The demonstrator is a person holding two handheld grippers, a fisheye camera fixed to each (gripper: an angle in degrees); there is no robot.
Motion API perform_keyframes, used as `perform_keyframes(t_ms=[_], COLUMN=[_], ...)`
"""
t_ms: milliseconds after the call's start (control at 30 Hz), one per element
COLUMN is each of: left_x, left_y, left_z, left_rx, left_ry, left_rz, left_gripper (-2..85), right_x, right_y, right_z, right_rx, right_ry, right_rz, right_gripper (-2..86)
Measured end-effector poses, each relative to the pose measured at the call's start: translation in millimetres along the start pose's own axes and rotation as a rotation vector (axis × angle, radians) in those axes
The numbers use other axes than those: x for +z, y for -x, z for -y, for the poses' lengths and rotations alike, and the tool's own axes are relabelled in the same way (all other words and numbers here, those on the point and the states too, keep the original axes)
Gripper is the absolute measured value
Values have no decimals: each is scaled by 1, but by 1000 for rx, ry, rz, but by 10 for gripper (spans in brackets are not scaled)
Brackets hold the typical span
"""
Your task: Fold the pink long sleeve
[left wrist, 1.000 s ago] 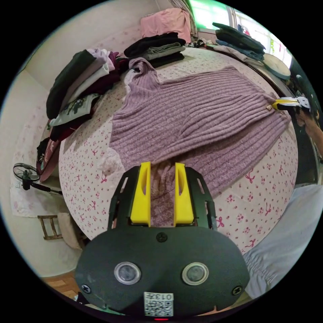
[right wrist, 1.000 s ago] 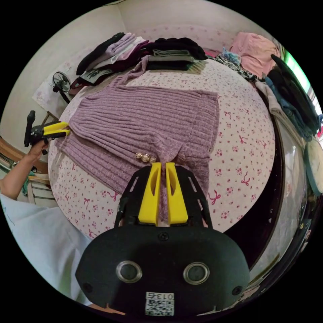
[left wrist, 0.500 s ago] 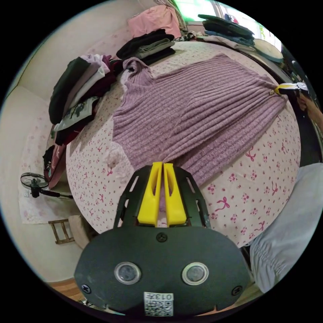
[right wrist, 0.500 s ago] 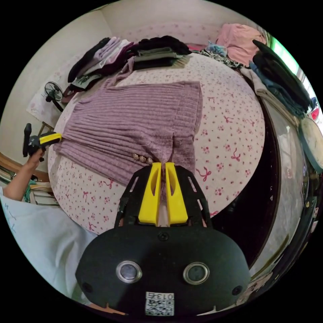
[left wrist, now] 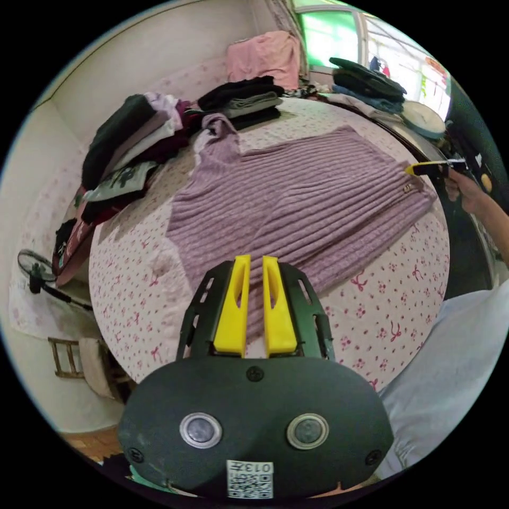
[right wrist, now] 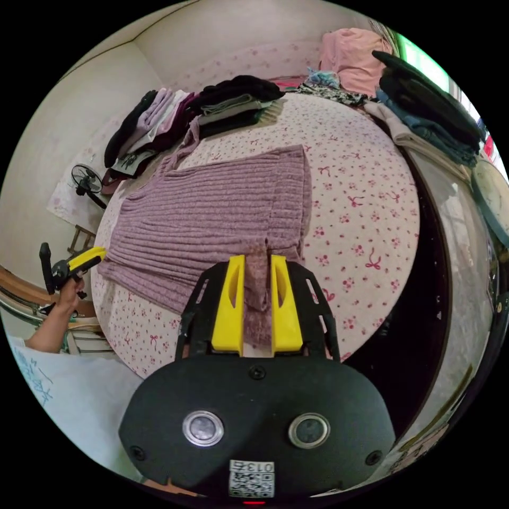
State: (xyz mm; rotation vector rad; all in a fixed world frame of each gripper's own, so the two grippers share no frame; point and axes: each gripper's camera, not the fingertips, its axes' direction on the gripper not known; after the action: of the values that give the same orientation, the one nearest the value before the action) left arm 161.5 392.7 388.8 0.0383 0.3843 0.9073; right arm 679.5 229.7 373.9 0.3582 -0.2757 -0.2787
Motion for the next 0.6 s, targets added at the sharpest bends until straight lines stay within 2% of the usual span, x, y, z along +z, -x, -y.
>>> perform_keyframes(t_ms=[67,133,200,300,433,500,600], left_x=[18,32,29,23,-8,-21,-20], left_y=[-14,-15,-11,-2,6,4,-13], left_z=[14,16,12,14,13,15,28], left_rx=[27,5,-28,-31,-65,-72,18], left_ry=[58,123,89,93,14,-36,-23], left_rz=[-14,-31,-47,-74,13,23,16], left_gripper=[10,3,0,-2,-3,-3,-3], right_x=[8,2,-7,-3,-34,-47,-38], right_y=[7,18,27,15,22,44,83], right_z=[4,1,-8,-19,-34,-43,-51], right_rx=[-9,-53,-85,-40,2,-51,-197], right_ry=[67,58,26,75,-98,-192,-192], right_rz=[4,-72,-184,-112,-144,-179,-174], right_gripper=[41,36,41,59,39,30,21])
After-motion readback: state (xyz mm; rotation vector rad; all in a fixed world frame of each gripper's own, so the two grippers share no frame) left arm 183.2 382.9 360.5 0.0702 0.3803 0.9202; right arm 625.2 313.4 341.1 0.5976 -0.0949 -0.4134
